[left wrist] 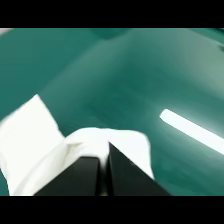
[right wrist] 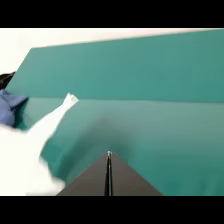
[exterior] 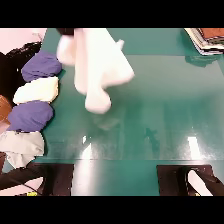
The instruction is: Fold the shirts.
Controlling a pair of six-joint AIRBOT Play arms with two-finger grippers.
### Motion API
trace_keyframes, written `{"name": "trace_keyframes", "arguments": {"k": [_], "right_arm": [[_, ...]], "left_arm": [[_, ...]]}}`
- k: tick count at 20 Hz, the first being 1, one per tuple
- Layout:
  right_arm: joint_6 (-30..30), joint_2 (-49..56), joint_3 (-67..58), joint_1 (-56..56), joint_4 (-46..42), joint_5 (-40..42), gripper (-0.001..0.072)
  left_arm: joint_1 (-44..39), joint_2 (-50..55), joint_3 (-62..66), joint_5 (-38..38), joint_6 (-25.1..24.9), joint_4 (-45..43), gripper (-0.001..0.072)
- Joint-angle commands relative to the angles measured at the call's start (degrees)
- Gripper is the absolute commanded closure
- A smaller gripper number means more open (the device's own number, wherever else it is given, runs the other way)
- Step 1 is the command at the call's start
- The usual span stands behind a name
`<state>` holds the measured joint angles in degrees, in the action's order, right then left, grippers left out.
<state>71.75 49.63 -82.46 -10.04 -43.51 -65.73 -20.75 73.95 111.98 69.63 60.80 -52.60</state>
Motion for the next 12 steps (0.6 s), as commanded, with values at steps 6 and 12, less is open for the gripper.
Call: {"name": "trace_keyframes", "arguments": {"k": [6, 12], "right_arm": [[0.0, -12.7, 9.5, -8.0, 0.0, -1.8, 0.07], [0.0, -15.5, 16.1, -8.7, 0.3, -2.0, 0.07]], "left_arm": [[-12.1, -1.2, -26.5, 2.2, 2.4, 0.6, 0.048], [-4.2, -1.4, -30.3, 2.2, 12.9, -9.7, 0.0071]]}}
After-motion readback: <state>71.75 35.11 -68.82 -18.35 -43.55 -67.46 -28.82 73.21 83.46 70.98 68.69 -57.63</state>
